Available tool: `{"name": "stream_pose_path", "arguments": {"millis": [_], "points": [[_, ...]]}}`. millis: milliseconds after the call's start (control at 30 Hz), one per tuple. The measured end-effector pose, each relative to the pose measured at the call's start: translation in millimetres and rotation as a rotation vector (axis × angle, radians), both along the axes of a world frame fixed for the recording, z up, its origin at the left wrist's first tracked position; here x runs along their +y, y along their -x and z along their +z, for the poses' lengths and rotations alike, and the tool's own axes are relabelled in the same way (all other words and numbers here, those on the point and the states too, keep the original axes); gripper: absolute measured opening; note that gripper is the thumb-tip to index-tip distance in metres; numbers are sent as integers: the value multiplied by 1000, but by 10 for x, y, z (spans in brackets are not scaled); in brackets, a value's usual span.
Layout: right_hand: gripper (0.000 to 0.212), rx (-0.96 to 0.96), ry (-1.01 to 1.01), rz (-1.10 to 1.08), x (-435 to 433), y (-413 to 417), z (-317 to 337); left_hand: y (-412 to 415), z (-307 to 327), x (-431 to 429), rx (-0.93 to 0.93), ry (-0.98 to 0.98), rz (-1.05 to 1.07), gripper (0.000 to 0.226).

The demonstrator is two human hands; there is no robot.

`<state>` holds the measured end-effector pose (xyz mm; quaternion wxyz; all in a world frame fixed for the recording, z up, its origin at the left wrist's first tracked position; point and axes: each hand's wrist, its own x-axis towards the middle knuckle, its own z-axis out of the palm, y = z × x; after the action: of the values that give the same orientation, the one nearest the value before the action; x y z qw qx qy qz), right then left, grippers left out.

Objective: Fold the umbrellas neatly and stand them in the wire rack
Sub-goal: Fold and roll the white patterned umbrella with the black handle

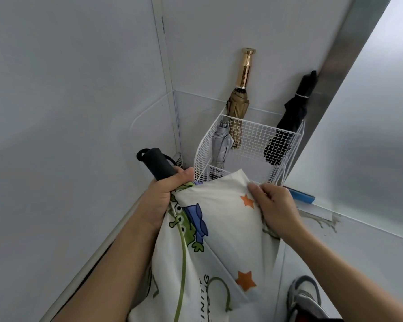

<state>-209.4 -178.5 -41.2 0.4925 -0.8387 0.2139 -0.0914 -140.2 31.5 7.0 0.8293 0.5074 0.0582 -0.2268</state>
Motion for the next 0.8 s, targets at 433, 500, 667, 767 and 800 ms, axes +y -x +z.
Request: {"name": "stream_pose_path", "arguments": {"millis": [433, 500, 667, 767, 800], "points": [[26, 65, -4, -77, -82, -31, 63, -152, -51, 200, 83, -30, 178, 28], [25, 54, 213, -113, -107, -6, 26, -156, -61, 202, 82, -55, 172, 25], [28, -351, 292, 12, 178, 160, 125, -169, -116, 151, 44, -104, 210, 27], [67, -174, 201, 355, 484, 302, 123, -132, -132, 73, 46, -87, 196, 26], [75, -40, 167, 460, 552, 333, 83, -118, -131, 56, 54, -74, 184, 26]]}}
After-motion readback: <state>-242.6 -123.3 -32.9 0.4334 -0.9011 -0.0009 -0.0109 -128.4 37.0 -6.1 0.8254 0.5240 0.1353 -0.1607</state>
